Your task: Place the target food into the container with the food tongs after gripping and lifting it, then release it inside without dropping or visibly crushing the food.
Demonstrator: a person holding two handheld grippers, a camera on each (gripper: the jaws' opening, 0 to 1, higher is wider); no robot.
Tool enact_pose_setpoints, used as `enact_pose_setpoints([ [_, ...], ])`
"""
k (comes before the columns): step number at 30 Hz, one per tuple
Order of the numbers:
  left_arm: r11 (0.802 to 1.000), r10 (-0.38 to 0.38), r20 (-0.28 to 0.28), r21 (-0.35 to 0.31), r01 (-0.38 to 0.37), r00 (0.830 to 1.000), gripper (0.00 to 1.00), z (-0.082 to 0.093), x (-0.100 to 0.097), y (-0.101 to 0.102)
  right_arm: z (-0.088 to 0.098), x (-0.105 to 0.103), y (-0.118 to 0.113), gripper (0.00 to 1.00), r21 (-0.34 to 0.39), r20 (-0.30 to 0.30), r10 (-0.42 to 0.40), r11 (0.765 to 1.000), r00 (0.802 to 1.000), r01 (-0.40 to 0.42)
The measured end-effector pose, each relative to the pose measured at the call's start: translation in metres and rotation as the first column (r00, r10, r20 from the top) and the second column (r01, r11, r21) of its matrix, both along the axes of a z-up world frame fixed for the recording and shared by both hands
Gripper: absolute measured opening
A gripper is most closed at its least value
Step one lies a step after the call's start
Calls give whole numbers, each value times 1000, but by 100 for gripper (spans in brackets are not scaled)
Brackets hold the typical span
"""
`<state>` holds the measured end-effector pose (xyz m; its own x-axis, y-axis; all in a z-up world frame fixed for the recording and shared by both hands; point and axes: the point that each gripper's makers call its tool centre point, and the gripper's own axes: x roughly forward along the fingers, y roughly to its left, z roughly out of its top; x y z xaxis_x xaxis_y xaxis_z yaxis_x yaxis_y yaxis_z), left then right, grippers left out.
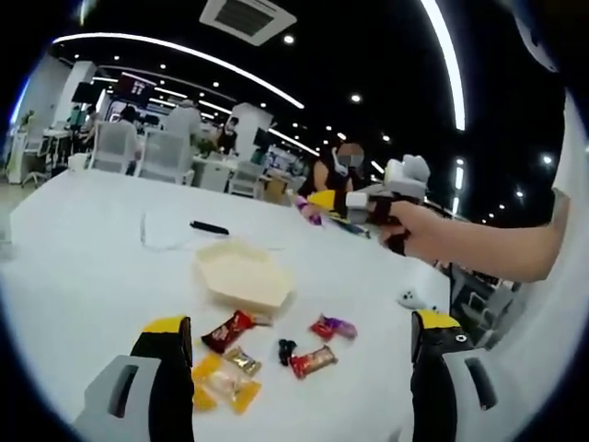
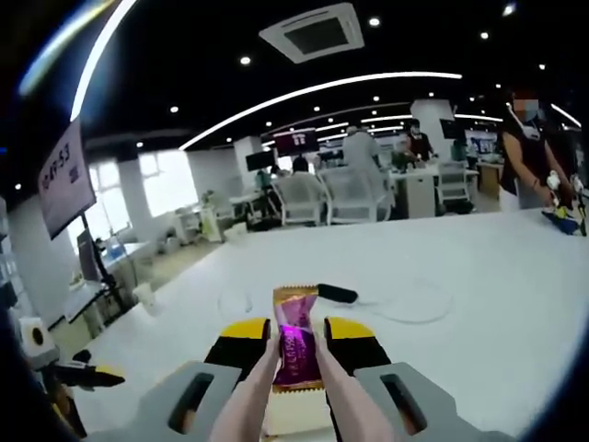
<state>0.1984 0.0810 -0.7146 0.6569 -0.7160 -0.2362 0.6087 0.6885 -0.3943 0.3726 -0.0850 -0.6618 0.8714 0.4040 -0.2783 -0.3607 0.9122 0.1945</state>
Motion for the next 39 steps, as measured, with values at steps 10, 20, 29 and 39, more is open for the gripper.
enact_pose_setpoints([
  [10,1000,4,-11,10,-4,1000,99,-4,0,5,-4,4,14,22,12,-12,18,1000,1000,-18],
  [20,1000,18,8,-12,-18,1000,99,-2,-1,7,-8,7,23,22,11,-23,36,999,999,-36],
  [29,1000,12,27,-17,-12,1000,99,-2,0,6,-8,9,22,24,24,-26,23,999,999,-23],
  [39,1000,5,17,-26,-4,1000,99,-3,0,4,-8,5,21,24,21,-28,23,1000,999,-22],
])
